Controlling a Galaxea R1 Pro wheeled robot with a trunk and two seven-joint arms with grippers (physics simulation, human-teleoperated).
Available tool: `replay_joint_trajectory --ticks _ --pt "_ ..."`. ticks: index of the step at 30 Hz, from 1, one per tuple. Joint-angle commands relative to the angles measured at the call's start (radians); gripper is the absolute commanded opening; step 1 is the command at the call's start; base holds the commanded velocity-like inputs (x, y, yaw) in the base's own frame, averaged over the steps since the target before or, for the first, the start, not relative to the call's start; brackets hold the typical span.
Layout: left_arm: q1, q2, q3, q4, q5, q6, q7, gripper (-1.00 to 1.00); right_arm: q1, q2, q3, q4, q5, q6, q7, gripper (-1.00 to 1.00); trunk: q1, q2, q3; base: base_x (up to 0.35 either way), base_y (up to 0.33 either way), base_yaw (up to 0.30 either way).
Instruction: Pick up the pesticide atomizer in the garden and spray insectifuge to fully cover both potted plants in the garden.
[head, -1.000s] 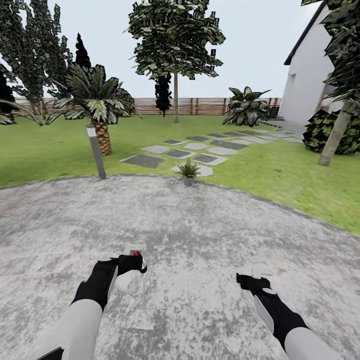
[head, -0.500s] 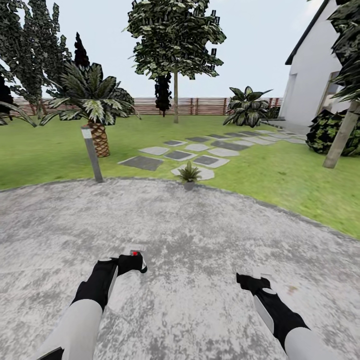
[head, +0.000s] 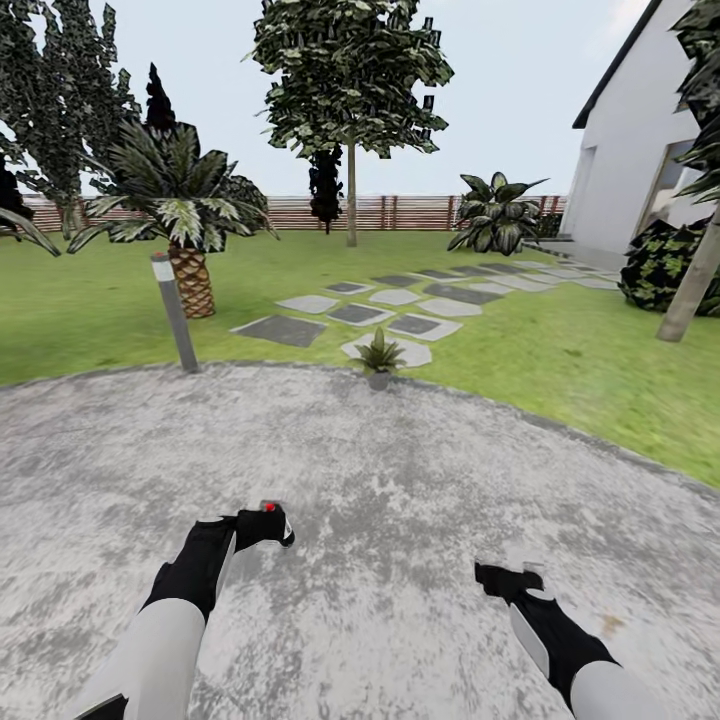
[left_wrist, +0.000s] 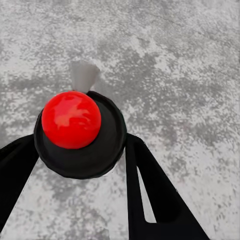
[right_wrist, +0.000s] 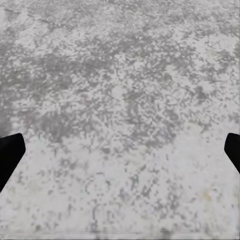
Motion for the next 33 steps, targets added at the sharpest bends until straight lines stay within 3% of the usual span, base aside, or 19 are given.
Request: replay_joint_trajectory --ticks 1,5,17,33 --pt "-0.001 -0.002 0.008 -0.002 -0.008 0.004 -0.009 -1.0 0.0 -0.001 0.006 0.019 -0.007 0.005 -0.006 1.0 0.0 0.0 -0.001 0.338 0.0 0.0" --pt "-0.001 -0.002 0.008 -0.002 -0.008 0.004 -0.009 -1.0 0.0 -0.001 0.007 0.06 -0.003 0.003 -0.006 1.0 0.0 0.0 -0.001 0.338 0.0 0.0" --pt "-0.001 -0.002 0.008 -0.002 -0.008 0.004 -0.009 -1.0 0.0 -0.001 0.003 0.06 -0.014 0.002 -0.007 1.0 0.0 0.0 -0.001 0.338 0.037 -0.009" --pt "-0.001 -0.002 0.008 -0.002 -0.008 0.004 -0.009 -1.0 0.0 -0.001 0.004 0.063 -0.014 0.002 -0.006 1.0 0.0 0.0 0.005 0.311 0.211 -0.243"
